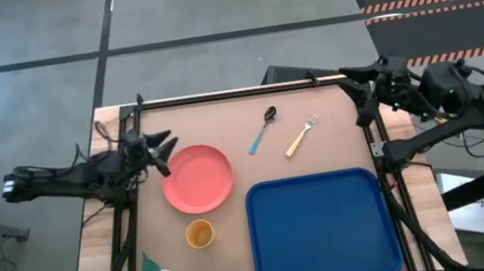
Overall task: Pick and place plate/cup/fork/spoon on tray
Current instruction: Put the light orange fork to the right on the blue tray
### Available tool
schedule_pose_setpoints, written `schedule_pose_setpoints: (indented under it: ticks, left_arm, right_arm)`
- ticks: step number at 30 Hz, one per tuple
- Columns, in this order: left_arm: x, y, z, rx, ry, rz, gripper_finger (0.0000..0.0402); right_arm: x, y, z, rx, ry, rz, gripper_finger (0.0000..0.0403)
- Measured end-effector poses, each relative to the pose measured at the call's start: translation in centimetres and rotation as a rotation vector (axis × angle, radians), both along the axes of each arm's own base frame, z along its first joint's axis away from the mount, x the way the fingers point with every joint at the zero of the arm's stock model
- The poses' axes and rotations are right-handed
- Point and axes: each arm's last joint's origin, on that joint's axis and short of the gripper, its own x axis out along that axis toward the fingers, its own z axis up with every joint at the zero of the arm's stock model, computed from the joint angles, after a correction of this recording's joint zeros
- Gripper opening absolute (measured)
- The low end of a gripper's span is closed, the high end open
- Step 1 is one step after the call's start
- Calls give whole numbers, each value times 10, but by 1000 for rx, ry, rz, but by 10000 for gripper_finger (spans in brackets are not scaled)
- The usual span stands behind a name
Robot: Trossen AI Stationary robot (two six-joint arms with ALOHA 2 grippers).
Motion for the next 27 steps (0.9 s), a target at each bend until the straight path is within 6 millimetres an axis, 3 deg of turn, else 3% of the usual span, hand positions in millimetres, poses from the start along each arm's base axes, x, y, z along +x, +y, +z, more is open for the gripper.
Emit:
schedule_pose_setpoints:
  ticks: [6,11,15,23,27]
  left_arm:
    - [14,0,29,0,364,12,160]
    - [29,1,36,-89,625,17,160]
    - [49,5,25,-151,761,-7,160]
    - [75,35,-3,-342,900,4,160]
    - [83,52,-11,-381,922,-36,160]
  right_arm:
    - [22,2,8,-8,81,0,144]
    - [42,5,-1,-4,132,20,144]
    - [61,9,-14,38,186,100,144]
    - [83,14,-12,56,169,204,144]
    - [80,16,-3,65,125,278,144]
